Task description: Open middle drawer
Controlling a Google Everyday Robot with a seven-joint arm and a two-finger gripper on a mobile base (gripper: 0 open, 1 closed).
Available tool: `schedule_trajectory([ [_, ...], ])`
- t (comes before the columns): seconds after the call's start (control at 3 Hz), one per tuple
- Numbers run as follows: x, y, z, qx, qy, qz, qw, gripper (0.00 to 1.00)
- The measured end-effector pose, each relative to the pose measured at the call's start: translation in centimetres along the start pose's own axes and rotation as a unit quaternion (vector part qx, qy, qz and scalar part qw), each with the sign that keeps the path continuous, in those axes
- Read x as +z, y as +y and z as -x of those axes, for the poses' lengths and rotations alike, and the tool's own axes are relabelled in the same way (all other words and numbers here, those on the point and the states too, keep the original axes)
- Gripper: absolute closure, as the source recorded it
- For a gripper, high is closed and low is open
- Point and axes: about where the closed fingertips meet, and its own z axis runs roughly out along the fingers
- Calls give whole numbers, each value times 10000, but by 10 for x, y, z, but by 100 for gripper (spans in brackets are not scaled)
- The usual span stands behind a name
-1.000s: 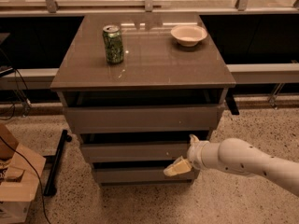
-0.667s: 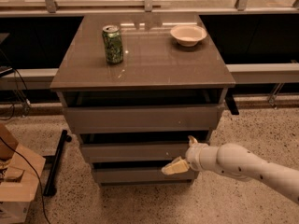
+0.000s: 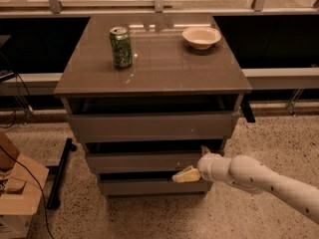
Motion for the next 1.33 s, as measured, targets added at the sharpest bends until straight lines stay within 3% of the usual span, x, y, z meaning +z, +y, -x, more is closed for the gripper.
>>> schedule_trajectory([
  [0.67,41,-30,-5,-71,-6,95,9999,0],
  [1.0,63,-35,-15,-93,204,294,9993,0],
  [1.33,62,-29,-27,-391,632,555,9957,19],
])
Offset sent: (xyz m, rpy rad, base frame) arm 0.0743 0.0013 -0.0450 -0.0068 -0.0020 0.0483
